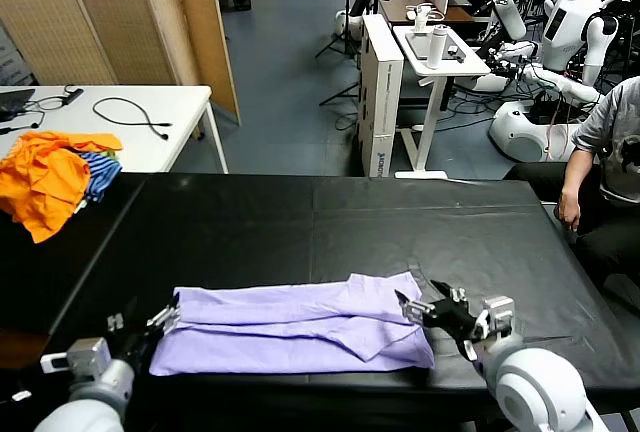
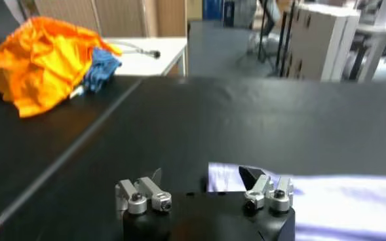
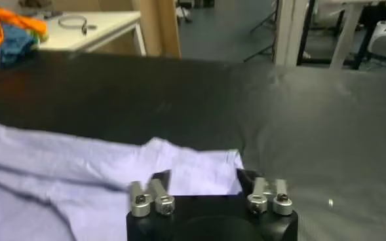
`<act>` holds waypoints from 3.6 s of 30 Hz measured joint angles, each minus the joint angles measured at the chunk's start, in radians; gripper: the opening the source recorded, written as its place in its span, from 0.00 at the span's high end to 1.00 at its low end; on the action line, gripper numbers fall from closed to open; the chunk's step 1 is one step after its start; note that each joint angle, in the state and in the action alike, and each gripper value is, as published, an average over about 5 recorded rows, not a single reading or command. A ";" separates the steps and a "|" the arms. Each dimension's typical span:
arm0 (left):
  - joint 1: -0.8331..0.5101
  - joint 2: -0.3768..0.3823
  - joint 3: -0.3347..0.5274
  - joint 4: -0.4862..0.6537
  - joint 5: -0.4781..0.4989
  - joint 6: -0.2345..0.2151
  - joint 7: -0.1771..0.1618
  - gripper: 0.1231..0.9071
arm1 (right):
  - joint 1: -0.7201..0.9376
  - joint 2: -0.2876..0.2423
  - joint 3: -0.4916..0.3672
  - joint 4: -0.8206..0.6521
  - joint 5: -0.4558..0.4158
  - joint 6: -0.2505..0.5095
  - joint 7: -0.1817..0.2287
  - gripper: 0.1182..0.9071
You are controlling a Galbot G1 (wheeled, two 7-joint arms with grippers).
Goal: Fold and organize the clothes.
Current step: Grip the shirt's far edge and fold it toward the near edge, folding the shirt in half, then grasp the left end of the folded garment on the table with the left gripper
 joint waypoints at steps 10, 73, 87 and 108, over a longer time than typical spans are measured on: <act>-0.090 -0.002 0.036 0.109 0.001 -0.002 0.047 0.00 | 0.090 0.061 -0.040 -0.145 -0.004 0.000 0.002 0.03; -0.121 0.072 0.029 0.137 -0.130 0.056 0.097 0.02 | 0.008 0.075 0.045 -0.081 0.027 0.121 -0.010 0.00; -0.061 0.087 -0.074 0.118 -0.384 0.147 0.133 0.00 | -0.068 0.067 0.101 0.003 0.041 0.119 -0.022 0.00; -0.030 0.022 -0.057 0.146 -0.303 0.120 0.173 0.03 | -0.074 0.079 0.099 0.006 0.038 0.120 -0.021 0.00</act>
